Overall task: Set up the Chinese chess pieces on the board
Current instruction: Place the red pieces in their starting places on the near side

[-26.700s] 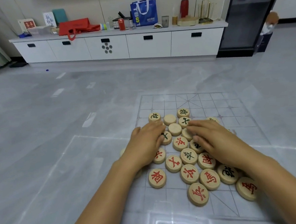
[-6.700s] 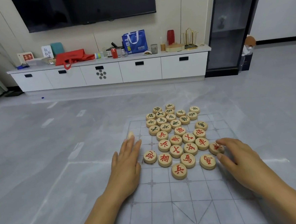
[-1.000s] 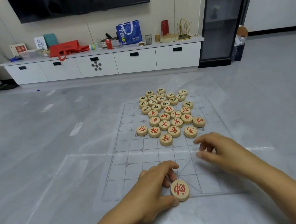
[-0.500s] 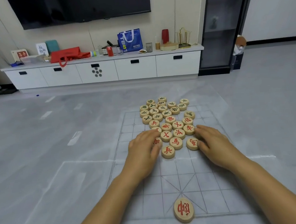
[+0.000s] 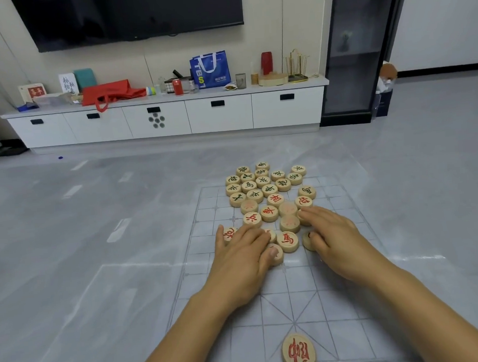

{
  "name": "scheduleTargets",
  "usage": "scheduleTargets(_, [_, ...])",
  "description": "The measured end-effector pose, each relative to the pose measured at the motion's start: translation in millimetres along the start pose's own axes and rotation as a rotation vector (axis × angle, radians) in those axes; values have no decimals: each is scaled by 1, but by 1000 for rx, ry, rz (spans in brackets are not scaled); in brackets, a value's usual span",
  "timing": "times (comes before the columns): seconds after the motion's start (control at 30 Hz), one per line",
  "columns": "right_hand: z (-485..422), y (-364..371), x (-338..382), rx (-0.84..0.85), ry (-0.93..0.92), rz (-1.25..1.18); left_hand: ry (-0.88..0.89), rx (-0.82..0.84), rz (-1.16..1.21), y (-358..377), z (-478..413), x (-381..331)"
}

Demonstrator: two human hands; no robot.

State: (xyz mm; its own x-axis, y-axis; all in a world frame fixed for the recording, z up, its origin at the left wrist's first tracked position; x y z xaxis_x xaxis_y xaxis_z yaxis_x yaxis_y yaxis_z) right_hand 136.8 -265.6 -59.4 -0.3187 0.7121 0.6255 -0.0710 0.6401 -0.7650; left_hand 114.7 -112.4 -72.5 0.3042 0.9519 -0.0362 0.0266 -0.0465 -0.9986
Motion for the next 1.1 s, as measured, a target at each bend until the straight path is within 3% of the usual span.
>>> scheduleTargets(0.3, [-12,-6,-6,19,29,34,-4,54,-110,-6,41,24])
scheduleTargets(0.47, [-52,17,9,204,25,184,23,57,-106,-3,54,35])
scheduleTargets(0.67, [-49,-1,3,218,50,350,82,69,-88,-7,66,29])
scheduleTargets(0.87, [-21,-45,-48,60,314,138,81,38,-99,-5,68,31])
scheduleTargets(0.97, [-2,-51,-50,-21,338,11,96,36,-111,-7,74,27])
scheduleTargets(1.1, [30,-51,-57,-86,359,57,112,-7,-70,-18,82,25])
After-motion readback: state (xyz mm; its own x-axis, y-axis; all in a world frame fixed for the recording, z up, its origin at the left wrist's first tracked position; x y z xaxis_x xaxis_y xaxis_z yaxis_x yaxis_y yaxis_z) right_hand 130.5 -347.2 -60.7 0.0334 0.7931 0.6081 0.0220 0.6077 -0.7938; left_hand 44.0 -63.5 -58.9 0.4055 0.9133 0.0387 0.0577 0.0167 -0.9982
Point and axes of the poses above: each hand's wrist, its own z-axis away from the middle knuckle, its own y-axis out of the palm, x = y × z, the point moved 6 cm from there along -z, towards the middle knuckle, and after that the axes turned 13 degrees about -z, right-handed, at the moved point
